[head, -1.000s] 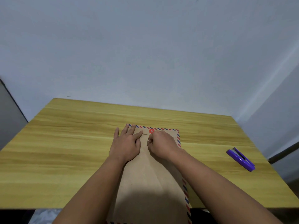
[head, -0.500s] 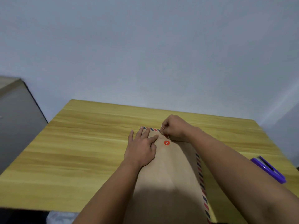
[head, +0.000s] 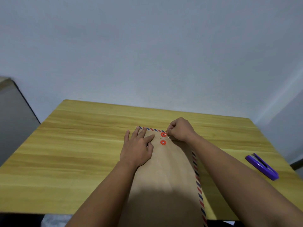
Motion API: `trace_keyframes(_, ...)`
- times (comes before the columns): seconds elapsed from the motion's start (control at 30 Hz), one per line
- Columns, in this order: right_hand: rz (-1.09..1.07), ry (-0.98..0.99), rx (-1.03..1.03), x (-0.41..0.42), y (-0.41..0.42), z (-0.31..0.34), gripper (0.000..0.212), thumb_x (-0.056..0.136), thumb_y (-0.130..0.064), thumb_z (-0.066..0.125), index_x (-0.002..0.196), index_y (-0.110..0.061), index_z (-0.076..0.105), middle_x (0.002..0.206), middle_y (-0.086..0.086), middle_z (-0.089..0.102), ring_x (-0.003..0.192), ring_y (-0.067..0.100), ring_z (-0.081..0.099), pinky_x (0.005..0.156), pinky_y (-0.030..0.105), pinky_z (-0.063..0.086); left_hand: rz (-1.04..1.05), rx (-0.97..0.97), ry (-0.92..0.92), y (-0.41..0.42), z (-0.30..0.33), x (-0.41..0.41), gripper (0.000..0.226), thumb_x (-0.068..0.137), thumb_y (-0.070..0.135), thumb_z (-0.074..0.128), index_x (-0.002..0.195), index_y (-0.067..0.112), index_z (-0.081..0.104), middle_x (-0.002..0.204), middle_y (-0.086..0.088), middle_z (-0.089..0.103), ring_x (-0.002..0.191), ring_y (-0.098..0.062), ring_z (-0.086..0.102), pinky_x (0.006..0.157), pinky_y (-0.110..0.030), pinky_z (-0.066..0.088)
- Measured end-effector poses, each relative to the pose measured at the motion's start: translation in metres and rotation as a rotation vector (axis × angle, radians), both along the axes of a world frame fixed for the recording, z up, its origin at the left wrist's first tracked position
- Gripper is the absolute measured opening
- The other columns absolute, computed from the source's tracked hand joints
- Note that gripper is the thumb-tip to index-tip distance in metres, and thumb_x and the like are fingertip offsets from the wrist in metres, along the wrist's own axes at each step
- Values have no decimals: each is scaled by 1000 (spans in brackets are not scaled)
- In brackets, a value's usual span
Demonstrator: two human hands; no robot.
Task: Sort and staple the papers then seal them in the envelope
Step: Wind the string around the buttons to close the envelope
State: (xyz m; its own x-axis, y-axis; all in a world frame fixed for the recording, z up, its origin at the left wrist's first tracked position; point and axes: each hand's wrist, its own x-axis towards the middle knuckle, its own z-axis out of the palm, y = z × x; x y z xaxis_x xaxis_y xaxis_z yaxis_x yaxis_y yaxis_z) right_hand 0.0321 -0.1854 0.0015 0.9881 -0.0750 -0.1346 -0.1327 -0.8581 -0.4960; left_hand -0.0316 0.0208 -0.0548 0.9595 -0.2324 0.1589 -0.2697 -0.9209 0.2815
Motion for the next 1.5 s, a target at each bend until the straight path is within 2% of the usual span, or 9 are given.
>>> trace_keyframes(0.13,82,-82,-90,-29,-2,-1,18,86,-29,73,70,-22,75,71,-14,70,83,17,67,80,36,55,0,-6,5,0,-1,0,53,98,39,33,149,43,45,167,3,27,157,-21,13,125,-55,4)
trace_keyframes(0.37,193,-119,-292,-60,18,4,21,93,-28,62,79,-19,75,79,-3,71,85,25,64,84,38,46,2,-4,13,0,-1,0,52,99,39,33,150,44,44,168,3,26,157,-21,11,125,-54,3)
trace_keyframes(0.5,118,-151,-273,-63,33,2,30,89,-24,61,60,-18,56,66,-4,59,77,29,61,69,34,46,1,-1,12,0,-1,0,53,98,39,33,149,44,44,167,3,27,157,-21,12,125,-55,4)
trace_keyframes(0.57,71,-160,-245,-64,41,-2,33,88,-23,61,57,-20,50,67,-3,59,76,29,59,71,35,46,-3,1,11,0,-2,1,53,98,39,33,149,43,45,167,3,27,157,-21,12,125,-55,4)
trace_keyframes(0.73,117,-228,-292,-75,56,-11,19,96,-26,55,84,-24,69,92,-3,71,94,25,63,81,39,34,-6,4,20,0,-1,1,54,98,40,30,150,43,43,168,3,25,157,-21,11,125,-55,3)
trace_keyframes(0.97,255,-275,-443,-102,35,-14,28,99,-29,51,102,-22,78,99,-2,69,95,24,65,79,39,29,-5,2,23,0,-1,0,53,99,39,32,151,43,43,168,2,25,157,-21,11,126,-55,3)
trace_keyframes(1.17,255,-225,-469,-114,7,-9,31,99,-27,49,105,-25,79,98,-2,69,98,22,65,95,41,37,-10,6,23,0,0,0,53,98,40,32,150,43,43,168,3,26,157,-20,11,125,-56,3)
trace_keyframes(1.33,172,-228,-417,-107,-4,-7,27,98,-27,53,100,-25,80,98,-4,76,98,24,67,84,38,40,-13,-5,26,0,0,0,53,99,40,32,150,42,44,168,3,26,157,-21,11,125,-56,2)
trace_keyframes(1.5,49,-214,-319,-82,-11,-1,20,95,-26,61,90,-24,80,93,-8,78,95,23,68,84,38,48,-15,-8,11,1,-1,0,52,99,40,33,149,43,45,167,3,29,157,-21,12,125,-56,3)
